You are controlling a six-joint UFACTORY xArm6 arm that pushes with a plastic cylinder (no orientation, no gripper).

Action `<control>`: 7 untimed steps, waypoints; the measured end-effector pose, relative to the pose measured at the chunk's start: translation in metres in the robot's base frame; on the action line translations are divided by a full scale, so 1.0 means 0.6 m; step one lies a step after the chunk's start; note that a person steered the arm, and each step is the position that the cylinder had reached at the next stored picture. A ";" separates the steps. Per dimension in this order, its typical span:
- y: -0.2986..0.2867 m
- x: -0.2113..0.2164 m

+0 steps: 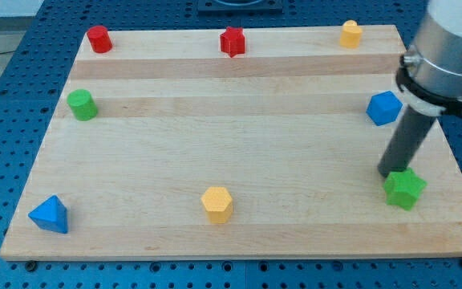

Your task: Slide the yellow hexagon to the right

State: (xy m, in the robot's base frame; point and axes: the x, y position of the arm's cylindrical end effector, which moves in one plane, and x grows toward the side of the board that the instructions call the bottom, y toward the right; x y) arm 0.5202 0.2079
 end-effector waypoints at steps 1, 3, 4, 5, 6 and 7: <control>0.014 0.025; 0.004 0.028; -0.069 0.028; -0.135 0.032; -0.185 0.032; -0.214 0.037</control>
State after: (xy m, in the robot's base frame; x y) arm 0.5426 0.0794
